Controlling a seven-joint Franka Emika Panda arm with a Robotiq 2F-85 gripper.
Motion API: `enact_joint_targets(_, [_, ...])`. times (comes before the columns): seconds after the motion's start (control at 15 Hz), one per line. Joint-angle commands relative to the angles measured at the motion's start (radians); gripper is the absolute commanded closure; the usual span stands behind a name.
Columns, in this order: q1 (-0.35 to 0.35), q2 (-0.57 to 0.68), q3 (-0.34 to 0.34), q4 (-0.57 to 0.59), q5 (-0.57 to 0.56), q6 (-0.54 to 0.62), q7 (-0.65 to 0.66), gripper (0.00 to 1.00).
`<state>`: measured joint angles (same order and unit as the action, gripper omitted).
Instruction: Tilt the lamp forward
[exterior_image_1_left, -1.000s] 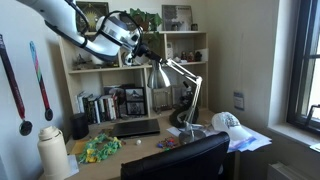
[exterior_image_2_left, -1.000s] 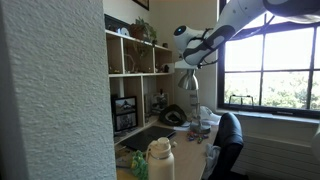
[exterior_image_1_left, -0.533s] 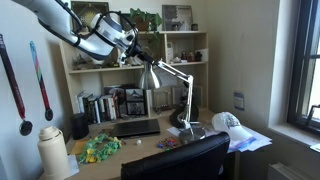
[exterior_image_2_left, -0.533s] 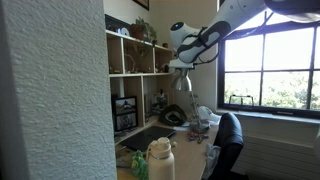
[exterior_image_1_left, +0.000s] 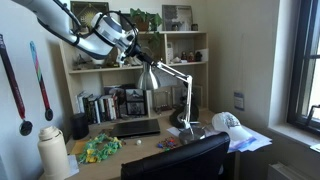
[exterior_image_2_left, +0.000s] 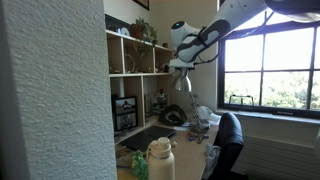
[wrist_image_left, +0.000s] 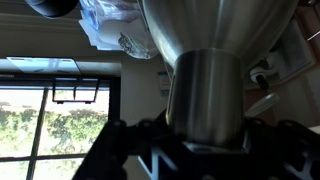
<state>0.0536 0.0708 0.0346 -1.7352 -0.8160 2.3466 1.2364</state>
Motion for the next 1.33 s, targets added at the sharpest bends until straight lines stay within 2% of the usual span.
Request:
enact_joint_targets(0.0, [-0.005, 0.012, -0.014, -0.016, 0.024, -0.015, -0.024, 0.78])
enact_joint_targets(0.73, [-0.041, 0.045, -0.073, -0.024, 0.031, -0.075, -0.029, 0.78])
enact_joint_targets(1.27, [-0.044, 0.088, -0.076, -0.027, 0.151, -0.146, -0.176, 0.78])
